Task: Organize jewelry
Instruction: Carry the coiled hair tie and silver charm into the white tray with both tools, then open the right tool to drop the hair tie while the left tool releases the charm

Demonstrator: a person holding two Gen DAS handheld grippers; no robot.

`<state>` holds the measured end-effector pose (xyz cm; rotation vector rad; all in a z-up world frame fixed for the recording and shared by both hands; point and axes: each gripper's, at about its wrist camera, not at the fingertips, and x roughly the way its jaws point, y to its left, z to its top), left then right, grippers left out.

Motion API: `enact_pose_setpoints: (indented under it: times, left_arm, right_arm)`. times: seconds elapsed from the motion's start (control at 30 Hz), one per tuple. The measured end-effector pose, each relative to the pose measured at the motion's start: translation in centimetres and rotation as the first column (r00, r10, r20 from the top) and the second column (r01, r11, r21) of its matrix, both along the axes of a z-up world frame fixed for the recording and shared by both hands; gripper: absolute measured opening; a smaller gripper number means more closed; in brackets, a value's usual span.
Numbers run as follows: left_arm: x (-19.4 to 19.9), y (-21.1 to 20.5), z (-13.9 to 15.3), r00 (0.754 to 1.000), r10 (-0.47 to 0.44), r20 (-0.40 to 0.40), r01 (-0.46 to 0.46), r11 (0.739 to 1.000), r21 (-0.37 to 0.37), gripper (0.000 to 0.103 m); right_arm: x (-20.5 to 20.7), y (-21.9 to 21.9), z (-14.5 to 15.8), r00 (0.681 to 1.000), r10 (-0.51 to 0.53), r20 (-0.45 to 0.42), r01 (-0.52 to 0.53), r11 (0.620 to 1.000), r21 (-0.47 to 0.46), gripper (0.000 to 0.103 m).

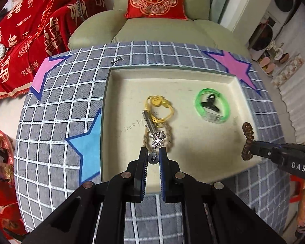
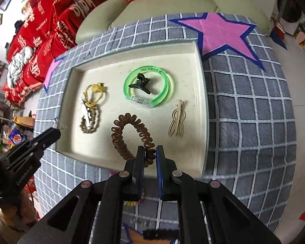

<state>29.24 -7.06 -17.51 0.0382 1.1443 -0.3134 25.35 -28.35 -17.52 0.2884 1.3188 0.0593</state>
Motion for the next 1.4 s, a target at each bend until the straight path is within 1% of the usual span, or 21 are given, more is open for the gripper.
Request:
enact_pose_setpoints:
  times: [0.17,0.33,0.47,0.63,0.9,0.97,1.0,1.03,1.07,1.1,1.2,1.27,1.4]
  left_arm:
    - [1.3,-0.3,-1.6,1.0,0.024,-0.02,-0.024,1.0,0.017,0.019]
    - [1.9,-1.2,-2.5,1.0,0.007,-0.015,-0.006,0.998,0.058,0.019]
    - [2.2,-1.5,-3.1,1.0,0.006,-0.025,-0.005,0.998,0.067,0.019]
    - [2.3,-1.8,-4.1,0.999,0.006,-0.04,-0.003,0.997,0.082,0.019]
    - [1.9,-2.6,-4.7,1.0,-0.013,-0.023,0.016,0.989,0.145,0.019]
    - [1.8,-2.8,-4.6,1.0,-0.018,-0.022,0.021,0.988,0.153,0.019]
    - [1.7,-2.8,-4.4,1.0,-0.017,-0.021,0.02,0.988,0.154,0.019]
    - [1.7,-2.8,-4.2,1.0,-0.014,-0.017,0.016,0.988,0.153,0.019]
    - [1.6,-2.8,-4.0,1.0,-0.013,-0.01,0.014,0.988,0.151,0.019]
    - [1.4,-2.7,-3.7,1.0,-0.014,0.001,0.013,0.989,0.149,0.019]
    - [1.1,-2.6,-2.9,0.999,-0.022,0.023,0.019,0.989,0.147,0.019]
    - [1.0,-2.5,-2.4,0.999,-0.023,0.034,0.018,0.989,0.148,0.019]
    - [0.8,-1.9,-1.7,0.999,-0.013,0.035,0.009,0.992,0.126,0.019]
  right_arm:
    - [1.3,-0.1,-1.8,1.0,0.008,-0.021,-0.008,1.0,0.003,0.012]
    - [2.3,-0.2,-2.6,1.0,0.02,-0.025,-0.02,1.0,-0.006,0.012]
    - [3.1,-0.2,-3.2,0.999,0.028,-0.03,-0.029,0.999,-0.035,0.012]
    - [3.3,-0.2,-4.3,0.998,0.025,-0.05,-0.027,0.999,-0.044,0.012]
    - [3.0,-0.2,-4.8,0.998,0.018,-0.059,-0.021,0.999,-0.045,0.014]
    - [3.0,-0.2,-4.8,0.998,0.02,-0.06,-0.023,0.999,-0.042,0.02]
    - [3.0,-0.2,-4.7,0.998,0.02,-0.058,-0.022,0.999,-0.035,0.029]
    - [3.0,-0.1,-4.6,0.998,0.018,-0.057,-0.02,0.999,-0.033,0.044]
    - [3.0,0.0,-4.5,0.999,0.014,-0.051,-0.016,0.999,-0.035,0.051]
    - [3.0,0.1,-4.3,0.999,0.011,-0.042,-0.012,0.999,-0.031,0.055]
    - [2.8,0.1,-3.4,1.0,-0.003,-0.018,0.003,1.0,0.0,0.055]
    - [2.6,-0.2,-2.7,1.0,-0.019,-0.006,0.019,1.0,0.012,0.059]
    - [2.1,-0.5,-1.5,0.999,-0.046,0.018,0.046,0.998,0.033,0.061]
